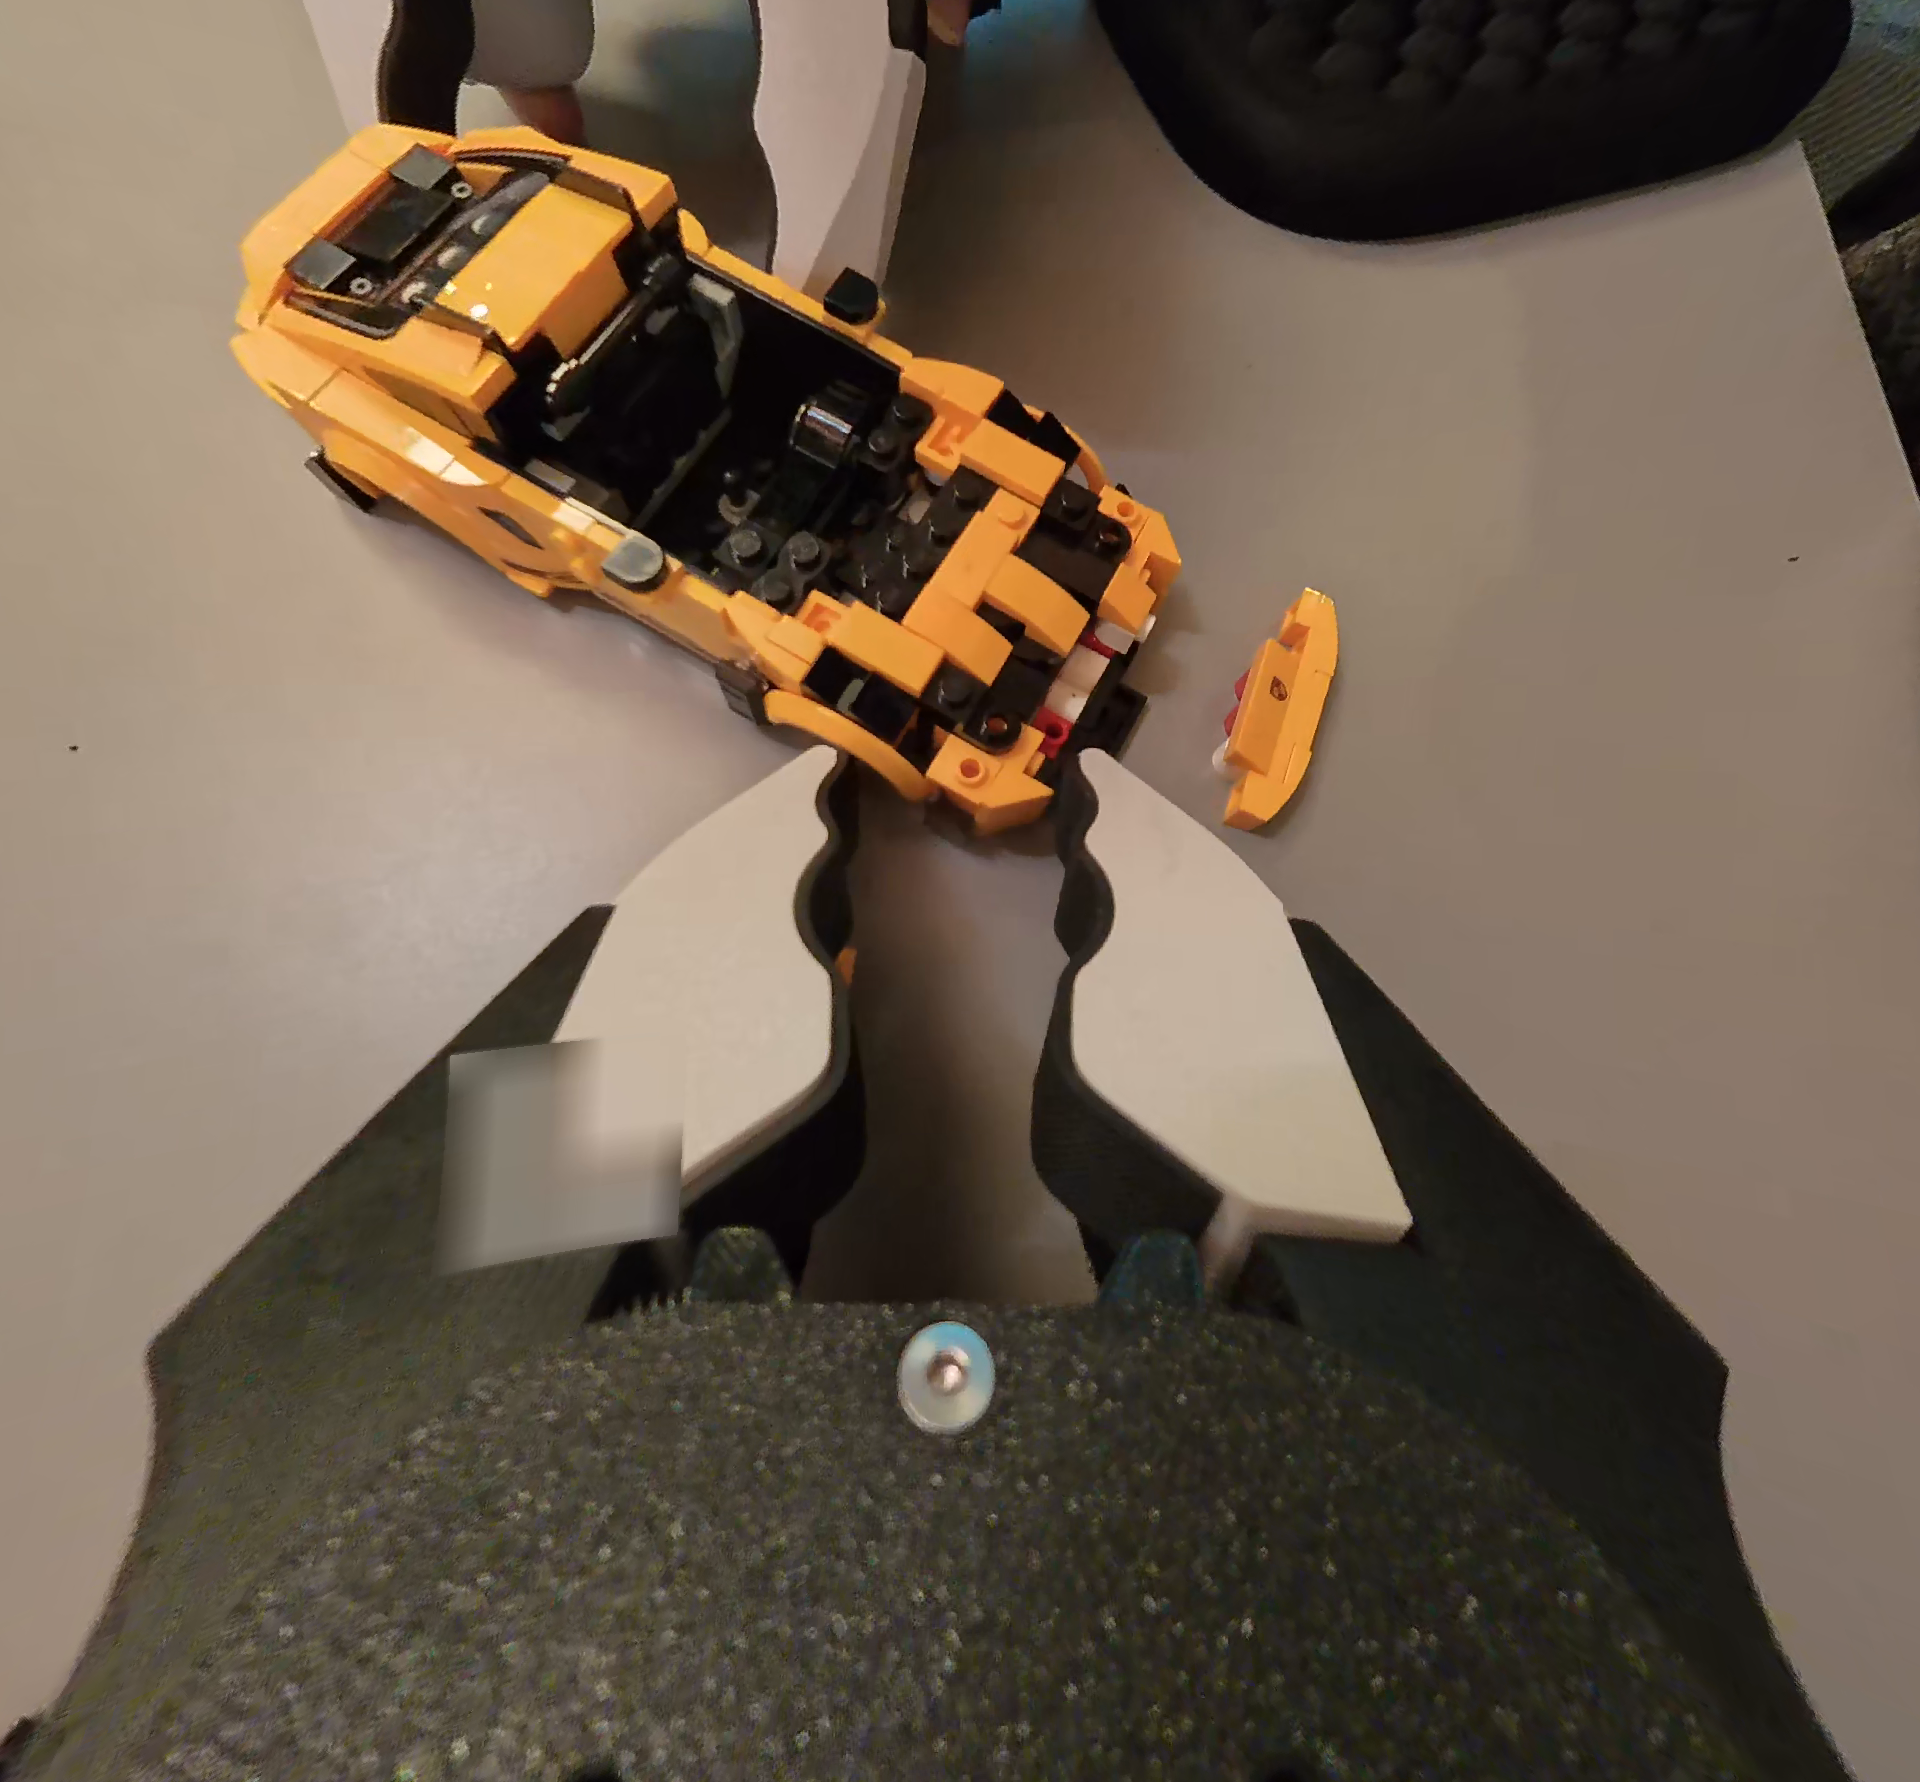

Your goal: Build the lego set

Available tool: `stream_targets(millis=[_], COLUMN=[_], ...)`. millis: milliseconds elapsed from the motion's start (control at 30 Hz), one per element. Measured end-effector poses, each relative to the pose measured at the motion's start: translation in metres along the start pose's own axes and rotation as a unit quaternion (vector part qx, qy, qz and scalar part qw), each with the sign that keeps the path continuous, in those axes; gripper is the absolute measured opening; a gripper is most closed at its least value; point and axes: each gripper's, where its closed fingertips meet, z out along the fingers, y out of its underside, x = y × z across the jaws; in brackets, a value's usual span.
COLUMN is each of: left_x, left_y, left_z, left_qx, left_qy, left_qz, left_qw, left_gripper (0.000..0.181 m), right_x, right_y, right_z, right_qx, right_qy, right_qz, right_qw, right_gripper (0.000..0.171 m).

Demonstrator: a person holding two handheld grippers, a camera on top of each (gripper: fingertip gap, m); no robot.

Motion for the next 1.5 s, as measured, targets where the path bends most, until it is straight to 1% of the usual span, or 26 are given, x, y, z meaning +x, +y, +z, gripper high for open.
stream_targets(millis=[600, 867, 933, 1000, 1100, 1233, 1333, 1400, 1500], left_x=[-0.003, -0.002, -0.004, -0.003, -0.002, -0.001, 0.007, 0.021, 0.047], left_y=[0.000, -0.001, -0.001, 0.000, 0.002, 0.003, 0.000, -0.005, -0.008], left_z=[0.000, -0.001, -0.001, -0.002, -0.003, -0.007, -0.015, -0.020, -0.022], left_qx=[-0.001, 0.003, 0.005, 0.005, 0.002, 0.006, 0.017, 0.035, 0.047], left_qy=[0.002, -0.011, -0.022, -0.028, -0.036, -0.041, -0.051, -0.046, -0.029], left_qz=[-0.014, 0.006, 0.007, 0.018, 0.032, 0.039, 0.059, 0.083, 0.101], left_qw=[1.000, 1.000, 1.000, 0.999, 0.999, 0.998, 0.997, 0.995, 0.993], left_gripper=[0.036, 0.036, 0.041, 0.040, 0.046, 0.050, 0.048, 0.040, 0.035], right_x=[0.001, 0.002, 0.002, 0.002, 0.001, 0.002, 0.003, 0.005, 0.008], right_y=[0.000, -0.001, -0.001, -0.001, -0.001, -0.002, 0.000, 0.002, 0.001], right_z=[0.000, 0.000, 0.000, 0.000, -0.001, -0.001, -0.003, -0.006, -0.019], right_qx=[-0.002, 0.007, 0.010, 0.011, 0.015, 0.020, 0.023, 0.026, 0.049], right_qy=[0.007, 0.005, 0.005, 0.004, 0.003, 0.005, 0.009, 0.009, 0.016], right_qz=[0.012, 0.003, -0.002, -0.002, -0.006, -0.008, -0.007, -0.001, 0.008], right_qw=[1.000, 1.000, 1.000, 1.000, 1.000, 1.000, 1.000, 1.000, 0.999], right_gripper=[0.082, 0.083, 0.083, 0.082, 0.081, 0.081, 0.082, 0.082, 0.083])
